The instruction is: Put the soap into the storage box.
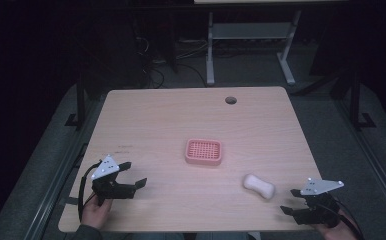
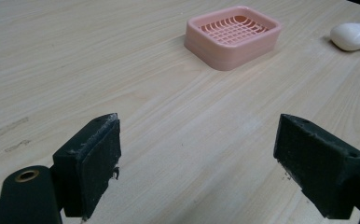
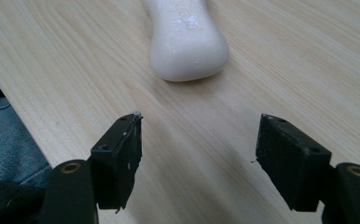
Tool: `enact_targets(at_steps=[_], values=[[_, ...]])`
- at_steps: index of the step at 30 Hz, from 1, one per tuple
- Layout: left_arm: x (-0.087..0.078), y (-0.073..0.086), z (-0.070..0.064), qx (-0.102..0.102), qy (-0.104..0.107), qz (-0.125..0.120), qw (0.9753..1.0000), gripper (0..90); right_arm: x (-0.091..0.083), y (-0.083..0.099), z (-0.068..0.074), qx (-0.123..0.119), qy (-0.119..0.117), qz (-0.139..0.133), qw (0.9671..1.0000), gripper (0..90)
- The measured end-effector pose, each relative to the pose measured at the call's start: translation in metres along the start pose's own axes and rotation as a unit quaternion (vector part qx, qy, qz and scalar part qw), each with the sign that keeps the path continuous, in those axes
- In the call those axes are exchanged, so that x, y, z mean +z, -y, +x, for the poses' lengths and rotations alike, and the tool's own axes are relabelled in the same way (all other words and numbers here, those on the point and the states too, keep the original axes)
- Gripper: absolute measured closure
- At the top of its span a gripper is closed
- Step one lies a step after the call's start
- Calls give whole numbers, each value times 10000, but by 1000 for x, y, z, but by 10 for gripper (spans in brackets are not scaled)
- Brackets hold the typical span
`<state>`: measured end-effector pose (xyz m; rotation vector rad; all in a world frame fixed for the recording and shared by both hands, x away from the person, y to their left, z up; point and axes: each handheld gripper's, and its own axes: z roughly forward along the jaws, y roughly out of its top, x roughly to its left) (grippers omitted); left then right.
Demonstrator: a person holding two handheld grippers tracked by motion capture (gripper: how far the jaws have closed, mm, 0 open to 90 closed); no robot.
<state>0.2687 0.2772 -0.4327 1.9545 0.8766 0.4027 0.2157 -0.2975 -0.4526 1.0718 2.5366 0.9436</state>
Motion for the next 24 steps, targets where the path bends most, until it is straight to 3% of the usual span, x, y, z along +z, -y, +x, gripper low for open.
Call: enact_targets(at_steps=[6, 15, 24], values=[[1, 0, -1, -12, 25, 26, 10000, 144, 1, -3, 3, -36, -8, -21, 10000, 306], [0, 1, 0, -30, -1, 27, 10000, 144, 3, -19, 6, -309, 22, 154, 9994, 305], [1, 1, 0, -22, 12, 34, 10000, 144, 4, -37, 5, -380, -50, 368, 9986, 304]])
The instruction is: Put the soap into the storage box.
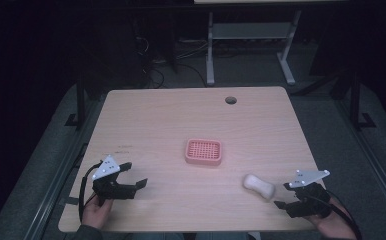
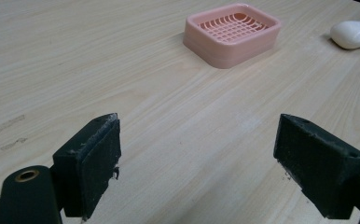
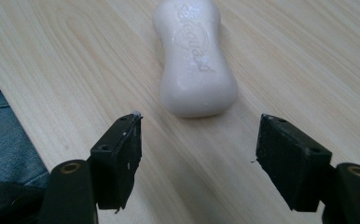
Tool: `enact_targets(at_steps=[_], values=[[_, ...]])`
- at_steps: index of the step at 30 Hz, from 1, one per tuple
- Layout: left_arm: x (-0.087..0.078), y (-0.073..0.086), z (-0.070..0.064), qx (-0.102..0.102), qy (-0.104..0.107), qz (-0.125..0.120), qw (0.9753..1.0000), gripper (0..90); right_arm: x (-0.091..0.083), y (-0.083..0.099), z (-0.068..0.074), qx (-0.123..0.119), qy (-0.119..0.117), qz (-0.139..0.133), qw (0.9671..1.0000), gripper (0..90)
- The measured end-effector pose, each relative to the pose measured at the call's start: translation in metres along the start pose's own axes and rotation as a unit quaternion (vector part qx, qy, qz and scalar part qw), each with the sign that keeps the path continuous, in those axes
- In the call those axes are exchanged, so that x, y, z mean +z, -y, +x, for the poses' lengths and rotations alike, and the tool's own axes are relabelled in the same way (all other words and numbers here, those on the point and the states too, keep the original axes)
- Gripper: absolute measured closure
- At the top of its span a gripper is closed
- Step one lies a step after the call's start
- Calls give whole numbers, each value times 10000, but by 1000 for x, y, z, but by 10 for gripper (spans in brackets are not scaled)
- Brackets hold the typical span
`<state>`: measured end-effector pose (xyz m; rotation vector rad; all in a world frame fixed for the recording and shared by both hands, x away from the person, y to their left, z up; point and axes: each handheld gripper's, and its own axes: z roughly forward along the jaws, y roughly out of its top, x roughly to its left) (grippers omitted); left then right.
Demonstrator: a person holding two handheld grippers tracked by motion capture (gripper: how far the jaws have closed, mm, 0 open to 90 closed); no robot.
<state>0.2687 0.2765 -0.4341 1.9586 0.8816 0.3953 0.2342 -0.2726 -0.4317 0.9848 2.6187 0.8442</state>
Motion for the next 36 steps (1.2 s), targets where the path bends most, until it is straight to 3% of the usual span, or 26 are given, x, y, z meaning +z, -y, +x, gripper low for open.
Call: enact_targets(at_steps=[15, 23, 36], values=[[1, 0, 1, 2, 25, -12, 10000, 144, 14, -37, 3, -388, -102, 338, 9986, 329], [0, 0, 1, -39, 19, -7, 10000, 145, 30, -47, 3, -545, -93, 609, 9966, 335], [0, 0, 0, 3, 32, -10, 10000, 145, 44, -62, 1, -672, -28, 772, 9947, 335]])
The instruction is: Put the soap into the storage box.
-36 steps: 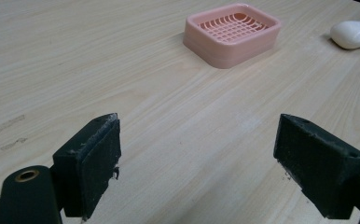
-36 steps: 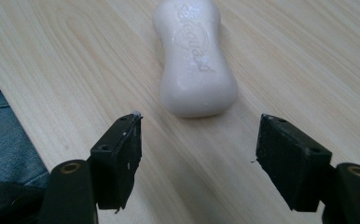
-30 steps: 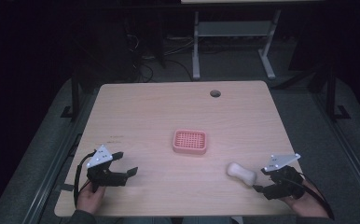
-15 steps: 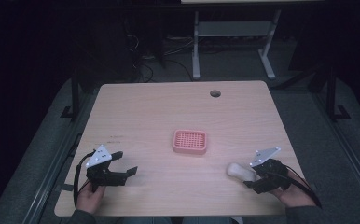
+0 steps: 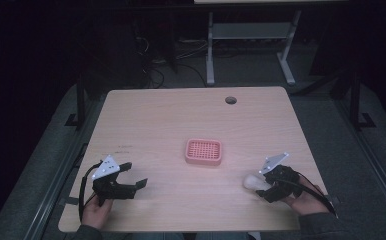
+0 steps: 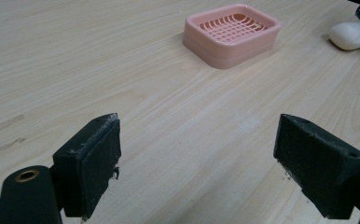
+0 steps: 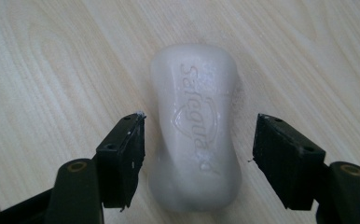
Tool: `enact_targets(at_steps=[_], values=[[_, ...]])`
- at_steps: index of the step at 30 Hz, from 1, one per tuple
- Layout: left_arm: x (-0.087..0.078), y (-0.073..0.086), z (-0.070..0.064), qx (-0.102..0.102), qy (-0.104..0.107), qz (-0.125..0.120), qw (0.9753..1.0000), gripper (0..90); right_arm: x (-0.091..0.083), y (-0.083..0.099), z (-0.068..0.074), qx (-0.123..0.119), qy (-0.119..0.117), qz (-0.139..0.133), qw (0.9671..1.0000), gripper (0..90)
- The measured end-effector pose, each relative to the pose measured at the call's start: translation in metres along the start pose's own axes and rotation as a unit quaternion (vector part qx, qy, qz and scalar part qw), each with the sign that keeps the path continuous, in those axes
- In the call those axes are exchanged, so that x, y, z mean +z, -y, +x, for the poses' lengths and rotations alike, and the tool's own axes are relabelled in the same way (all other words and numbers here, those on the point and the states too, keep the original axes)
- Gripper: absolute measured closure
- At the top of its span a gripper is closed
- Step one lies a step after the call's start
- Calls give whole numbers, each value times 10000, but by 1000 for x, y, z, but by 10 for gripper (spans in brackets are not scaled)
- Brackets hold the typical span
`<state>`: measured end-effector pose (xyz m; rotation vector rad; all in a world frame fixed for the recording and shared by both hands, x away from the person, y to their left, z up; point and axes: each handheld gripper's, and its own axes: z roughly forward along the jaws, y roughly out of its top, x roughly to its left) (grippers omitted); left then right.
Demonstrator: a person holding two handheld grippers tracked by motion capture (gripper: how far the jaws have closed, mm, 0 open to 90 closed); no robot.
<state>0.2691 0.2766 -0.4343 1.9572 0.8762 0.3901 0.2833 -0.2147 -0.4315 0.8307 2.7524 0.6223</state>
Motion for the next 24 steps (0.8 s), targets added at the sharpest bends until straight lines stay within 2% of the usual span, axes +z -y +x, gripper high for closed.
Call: enact_targets(at_steps=[9, 14, 24], values=[[-1, 0, 0, -29, -8, 3, 10000, 145, 13, -8, -1, -101, -129, 198, 9997, 370], [0, 0, 0, -25, -3, -15, 10000, 145, 19, -11, -3, -143, -165, 362, 9991, 420], [0, 0, 0, -5, 12, -10, 10000, 144, 22, -12, -5, -176, -250, 379, 9988, 456]])
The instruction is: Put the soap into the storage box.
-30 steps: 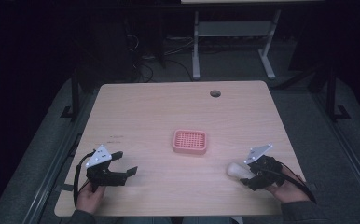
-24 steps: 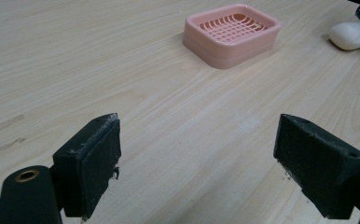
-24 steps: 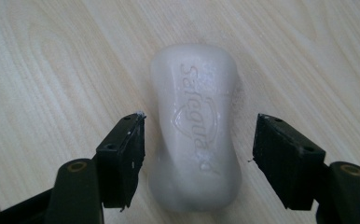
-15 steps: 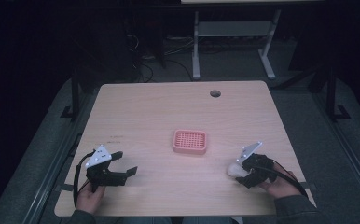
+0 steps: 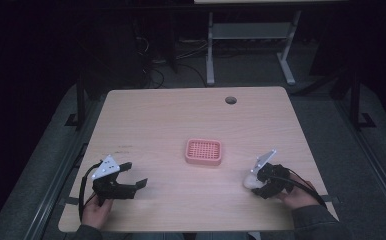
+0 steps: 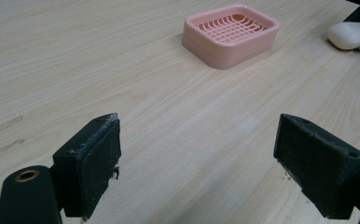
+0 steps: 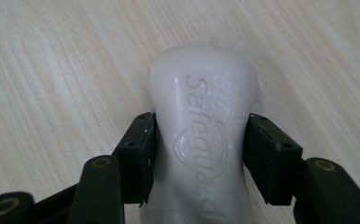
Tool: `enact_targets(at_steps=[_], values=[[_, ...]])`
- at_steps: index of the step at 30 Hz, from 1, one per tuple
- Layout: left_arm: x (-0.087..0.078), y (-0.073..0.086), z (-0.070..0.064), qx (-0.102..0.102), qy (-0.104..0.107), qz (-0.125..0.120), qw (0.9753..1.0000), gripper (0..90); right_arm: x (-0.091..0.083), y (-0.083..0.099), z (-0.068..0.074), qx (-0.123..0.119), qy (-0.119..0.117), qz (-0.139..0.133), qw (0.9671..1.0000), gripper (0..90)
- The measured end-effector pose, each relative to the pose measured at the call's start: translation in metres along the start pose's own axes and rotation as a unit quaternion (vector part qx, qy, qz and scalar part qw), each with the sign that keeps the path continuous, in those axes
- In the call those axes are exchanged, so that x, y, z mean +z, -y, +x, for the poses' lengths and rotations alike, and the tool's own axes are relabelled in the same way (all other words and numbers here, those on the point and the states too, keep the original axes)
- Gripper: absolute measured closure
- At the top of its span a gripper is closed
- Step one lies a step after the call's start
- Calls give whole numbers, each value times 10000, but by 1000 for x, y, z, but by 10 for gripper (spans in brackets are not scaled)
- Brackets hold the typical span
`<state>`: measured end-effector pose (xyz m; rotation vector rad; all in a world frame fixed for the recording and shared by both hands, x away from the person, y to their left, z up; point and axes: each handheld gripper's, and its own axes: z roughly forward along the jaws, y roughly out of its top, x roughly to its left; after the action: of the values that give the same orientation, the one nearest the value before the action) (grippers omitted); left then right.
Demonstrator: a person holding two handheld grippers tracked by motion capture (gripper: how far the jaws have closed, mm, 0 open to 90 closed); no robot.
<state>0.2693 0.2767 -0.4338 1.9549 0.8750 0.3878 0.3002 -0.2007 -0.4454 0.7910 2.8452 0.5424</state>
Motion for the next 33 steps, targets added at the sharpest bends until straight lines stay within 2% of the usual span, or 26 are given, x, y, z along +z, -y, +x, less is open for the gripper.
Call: enact_targets(at_steps=[9, 14, 22, 27, 33], values=[[0, 0, 0, -2, -5, 9, 10000, 145, 1, 2, -2, 122, -81, -93, 9998, 472], [0, 0, 0, -6, -9, 1, 10000, 144, 2, 7, -5, 235, -198, -276, 9991, 478], [-1, 0, 0, -7, -16, -11, 10000, 145, 1, 8, -4, 150, -50, -339, 9993, 482], [0, 0, 0, -6, -5, -6, 10000, 145, -5, 7, -3, 196, -99, -453, 9987, 486], [-1, 0, -1, 4, -8, -4, 10000, 144, -9, 2, -2, 39, -17, -478, 9988, 487]])
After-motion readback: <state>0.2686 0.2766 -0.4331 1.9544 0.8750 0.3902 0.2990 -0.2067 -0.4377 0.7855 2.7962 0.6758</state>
